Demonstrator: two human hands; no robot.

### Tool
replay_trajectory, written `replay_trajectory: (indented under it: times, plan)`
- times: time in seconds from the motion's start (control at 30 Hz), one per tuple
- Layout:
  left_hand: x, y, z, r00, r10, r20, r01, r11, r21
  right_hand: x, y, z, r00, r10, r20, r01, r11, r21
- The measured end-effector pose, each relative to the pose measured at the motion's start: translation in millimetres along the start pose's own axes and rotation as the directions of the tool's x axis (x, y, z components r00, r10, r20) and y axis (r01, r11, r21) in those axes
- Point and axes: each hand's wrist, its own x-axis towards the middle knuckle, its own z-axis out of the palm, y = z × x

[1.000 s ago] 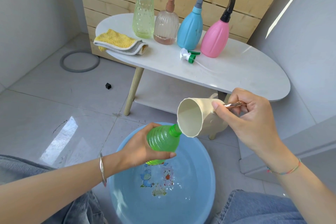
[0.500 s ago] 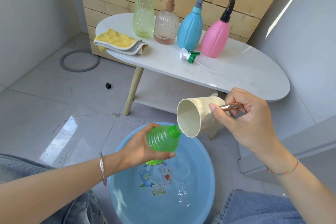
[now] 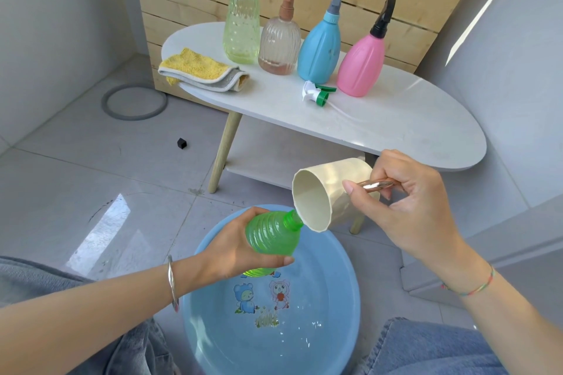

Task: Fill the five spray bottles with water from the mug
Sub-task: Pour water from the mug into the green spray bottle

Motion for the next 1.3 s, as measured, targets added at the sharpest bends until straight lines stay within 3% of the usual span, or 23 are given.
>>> replay_trajectory:
  times: [0.57,1.07,1.2,1.3]
  plan:
    - [-0.4,-2.9,-0.2,1.0,0.024,0.003,-0.024,1.0,-0.009,-0.1,-5.1,3.6,0.988,-0.156,0.011,0.157,0.983,-0.095]
    - [0.0,-6.1,-0.9,1.0,0.015,-0.004,-0.015,1.0,0.003,-3.6,-11.8,11.9,0.927,-0.37,0.059,0.374,0.902,-0.217]
    - [-0.5,-6.5,-1.3,1.0,-0.003,-0.01,0.003,1.0,-0.02,-4.4,-8.8,12.1,0.968,-0.252,0.013,0.251,0.957,-0.145]
    - [-1.5,-5.7,-2.8,1.0,-0.009,-0.008,0.008,0.999,-0.051,-4.8,7.4,13.8,0.993,0.084,-0.081,-0.079,0.995,0.066]
